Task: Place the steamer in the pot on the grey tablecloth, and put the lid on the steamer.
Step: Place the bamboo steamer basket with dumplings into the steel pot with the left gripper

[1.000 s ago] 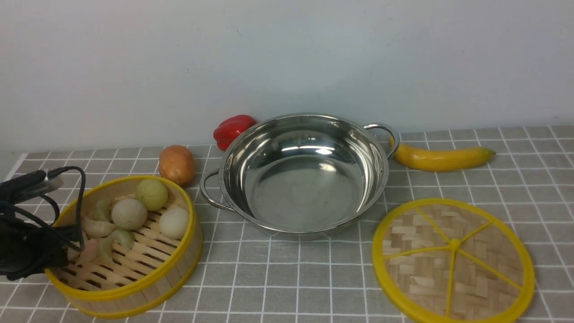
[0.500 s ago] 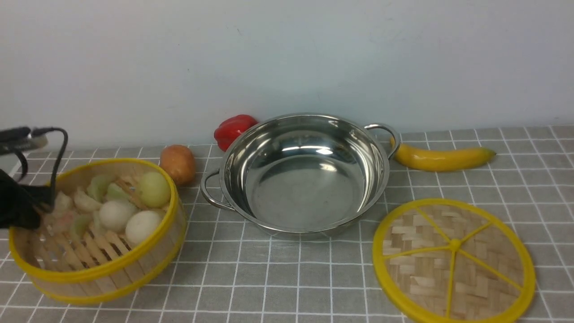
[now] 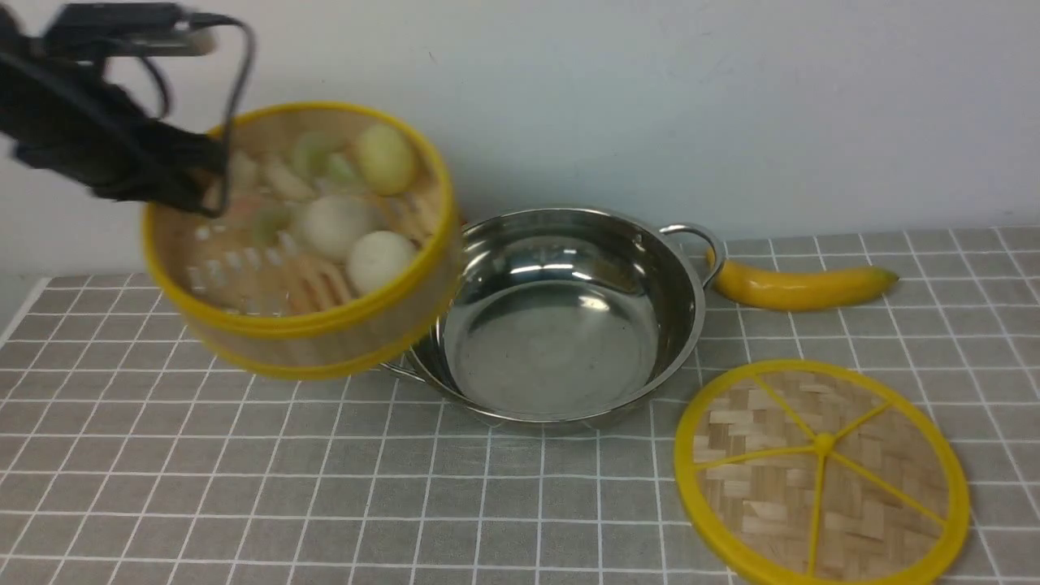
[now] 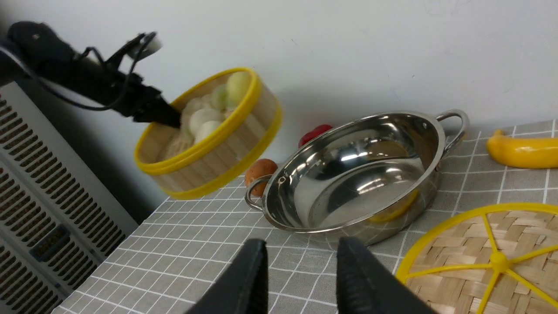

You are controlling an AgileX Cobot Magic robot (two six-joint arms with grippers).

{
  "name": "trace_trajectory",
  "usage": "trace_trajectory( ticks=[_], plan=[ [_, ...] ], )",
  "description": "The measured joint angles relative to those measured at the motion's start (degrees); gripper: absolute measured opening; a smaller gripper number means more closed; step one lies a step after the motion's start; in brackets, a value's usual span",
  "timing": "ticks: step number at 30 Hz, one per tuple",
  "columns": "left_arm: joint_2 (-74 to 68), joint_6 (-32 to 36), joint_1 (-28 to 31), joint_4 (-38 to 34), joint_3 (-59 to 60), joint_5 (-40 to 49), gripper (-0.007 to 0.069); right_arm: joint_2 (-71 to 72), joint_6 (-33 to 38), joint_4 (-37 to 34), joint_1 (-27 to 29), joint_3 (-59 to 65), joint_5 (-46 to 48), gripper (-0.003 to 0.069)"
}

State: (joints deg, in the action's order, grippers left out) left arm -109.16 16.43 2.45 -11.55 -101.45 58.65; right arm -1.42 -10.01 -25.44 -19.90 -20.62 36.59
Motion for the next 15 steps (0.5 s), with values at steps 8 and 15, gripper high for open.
trace_trajectory(
  ticks=[8,15],
  plan=[
    [-14.7,-4.8,-13.7,0.9,-12.0,-1.7,0.0043,0.0,-0.2,0.0,0.0,0.0,1.4,0.0243],
    [-22.9,-5.8,-15.9,2.1,-18.5,-2.6,0.0043,0.0,-1.3,0.0,0.0,0.0,1.5,0.0243]
  ],
)
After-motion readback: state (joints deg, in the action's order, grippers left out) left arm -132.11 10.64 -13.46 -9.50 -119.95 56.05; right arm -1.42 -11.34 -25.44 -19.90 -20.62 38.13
